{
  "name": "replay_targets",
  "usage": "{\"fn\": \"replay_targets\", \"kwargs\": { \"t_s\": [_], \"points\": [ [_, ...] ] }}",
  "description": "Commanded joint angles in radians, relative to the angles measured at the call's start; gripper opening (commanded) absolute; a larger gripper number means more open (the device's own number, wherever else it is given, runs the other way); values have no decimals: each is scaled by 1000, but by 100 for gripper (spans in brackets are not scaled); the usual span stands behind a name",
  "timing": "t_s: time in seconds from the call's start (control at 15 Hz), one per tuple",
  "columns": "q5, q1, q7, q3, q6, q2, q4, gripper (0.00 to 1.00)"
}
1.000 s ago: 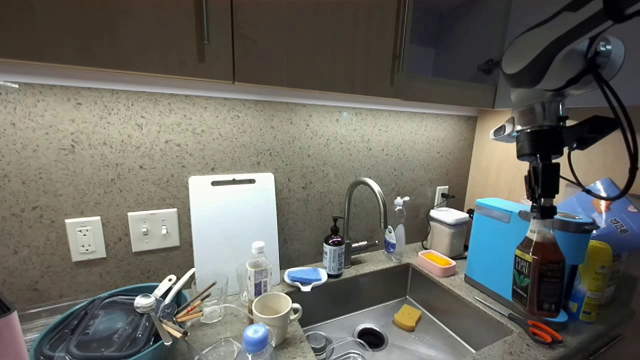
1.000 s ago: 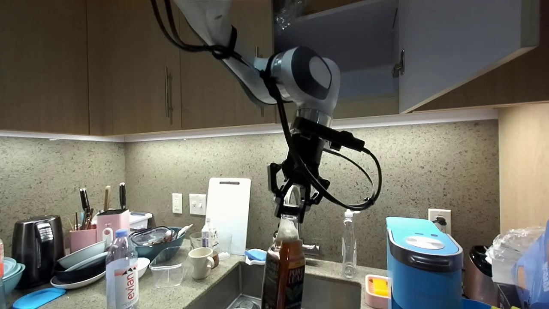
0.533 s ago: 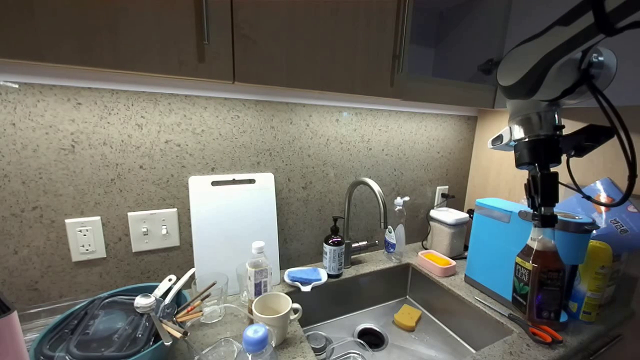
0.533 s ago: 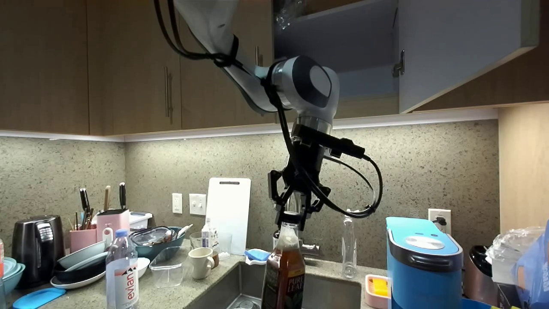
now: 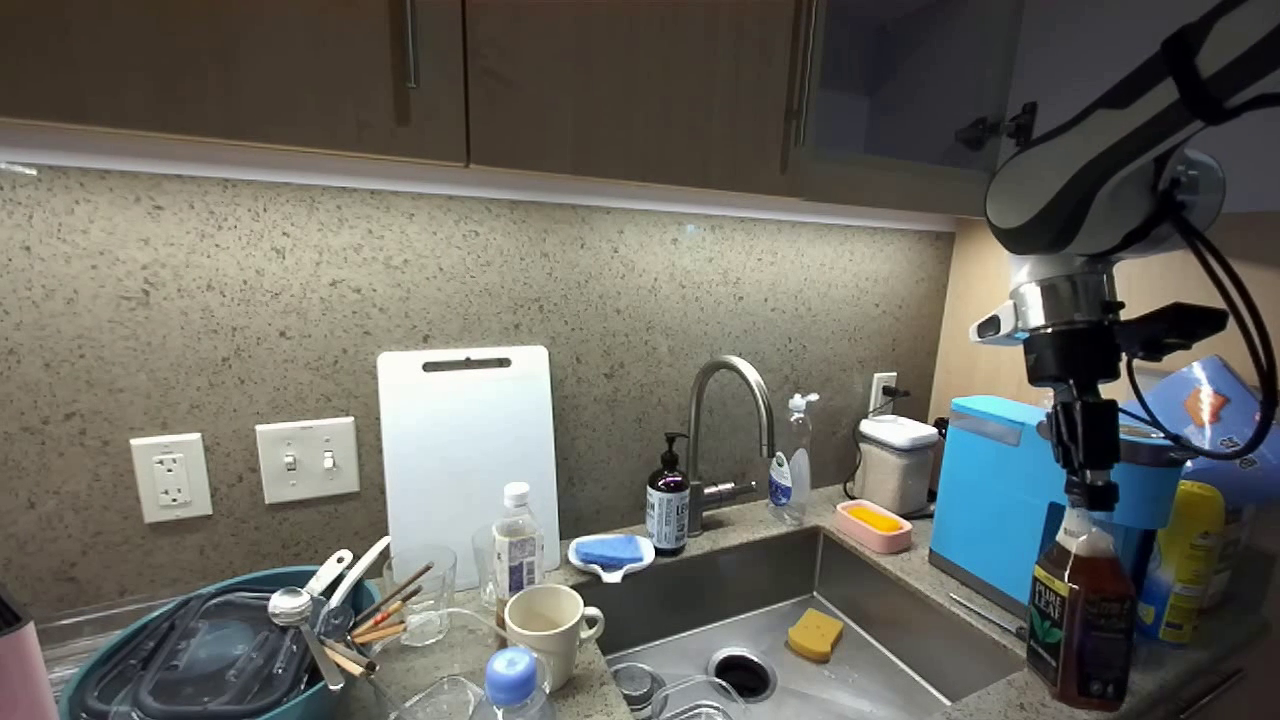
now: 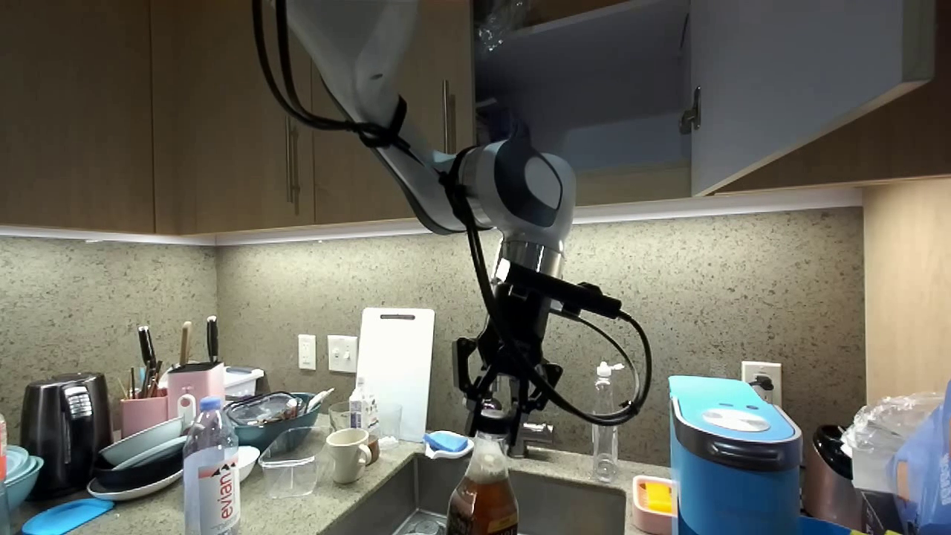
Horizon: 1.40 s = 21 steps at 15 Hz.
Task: Remove the bottle from the bottom shelf of the open cabinet and put it on the counter
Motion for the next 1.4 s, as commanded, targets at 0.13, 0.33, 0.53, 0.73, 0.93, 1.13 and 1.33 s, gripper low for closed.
{"fn": "replay_targets", "kwargs": {
  "t_s": [0.13,0.33,0.53,0.73,0.93,1.13,1.33],
  "points": [
    [-71,12,32,18,75,-7,-82,22],
    [-48,5,17,19,80,21,-75,47],
    [-51,4,26,20,103,27,-85,22],
    [-47,4,26,22,160,55,-82,22],
    [-40,0,23,25,217,80,-79,22],
    [-24,-5,19,29,269,100,-70,22],
    [-23,-6,14,33,295,110,-69,22]
  ]
}}
